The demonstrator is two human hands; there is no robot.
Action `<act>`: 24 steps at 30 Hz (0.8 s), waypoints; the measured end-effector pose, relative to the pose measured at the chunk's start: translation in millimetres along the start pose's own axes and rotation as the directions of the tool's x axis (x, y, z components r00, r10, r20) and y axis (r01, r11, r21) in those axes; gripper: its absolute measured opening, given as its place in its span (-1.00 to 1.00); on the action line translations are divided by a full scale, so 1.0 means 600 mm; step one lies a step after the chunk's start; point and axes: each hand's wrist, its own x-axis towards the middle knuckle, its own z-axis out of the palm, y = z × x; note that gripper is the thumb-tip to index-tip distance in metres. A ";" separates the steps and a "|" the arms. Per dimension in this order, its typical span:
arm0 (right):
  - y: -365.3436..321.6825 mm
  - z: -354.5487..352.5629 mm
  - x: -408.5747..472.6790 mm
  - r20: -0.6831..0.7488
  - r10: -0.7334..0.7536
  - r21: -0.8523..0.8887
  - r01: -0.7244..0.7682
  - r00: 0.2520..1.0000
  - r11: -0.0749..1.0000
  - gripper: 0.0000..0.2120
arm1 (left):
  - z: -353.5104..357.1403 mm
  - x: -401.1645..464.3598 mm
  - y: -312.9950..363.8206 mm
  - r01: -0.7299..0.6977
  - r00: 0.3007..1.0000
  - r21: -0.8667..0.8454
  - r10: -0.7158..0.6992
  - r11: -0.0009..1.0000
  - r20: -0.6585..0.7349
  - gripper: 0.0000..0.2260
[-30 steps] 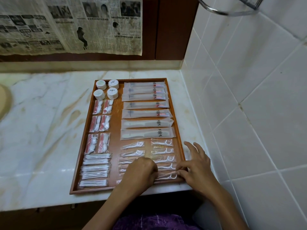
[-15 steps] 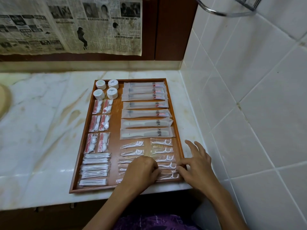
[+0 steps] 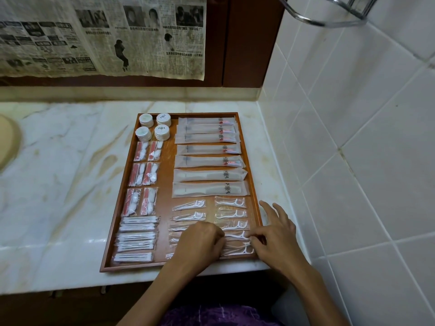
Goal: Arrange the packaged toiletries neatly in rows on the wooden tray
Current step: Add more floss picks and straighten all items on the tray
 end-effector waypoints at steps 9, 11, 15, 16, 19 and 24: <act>-0.079 0.008 0.040 -0.239 -0.096 0.068 0.115 0.966 0.991 -0.82 | -0.049 -0.007 -0.080 0.153 0.943 -0.111 -0.179 0.982 -0.281 -0.87; -0.107 0.010 0.065 -0.290 -0.119 0.070 0.145 0.950 0.987 -0.84 | -0.061 0.000 -0.109 0.203 0.908 -0.089 -0.221 0.975 -0.356 -0.86; -0.146 0.015 0.114 -0.180 -0.250 -0.039 0.247 0.951 0.968 -0.81 | -0.078 0.024 -0.142 0.241 0.902 -0.023 -0.233 0.970 -0.364 -0.86; -0.152 0.018 0.125 -0.149 -0.271 -0.047 0.267 0.951 0.962 -0.81 | -0.079 0.030 -0.145 0.229 0.910 -0.005 -0.216 0.973 -0.353 -0.86; -0.166 0.023 0.147 -0.074 -0.325 -0.090 0.318 0.943 0.944 -0.83 | -0.081 0.038 -0.146 0.204 0.937 0.020 -0.189 0.979 -0.294 -0.89; -0.168 0.024 0.164 -0.014 -0.354 -0.108 0.351 0.935 0.930 -0.86 | -0.076 0.042 -0.146 0.217 0.947 0.031 -0.203 0.976 -0.250 -0.90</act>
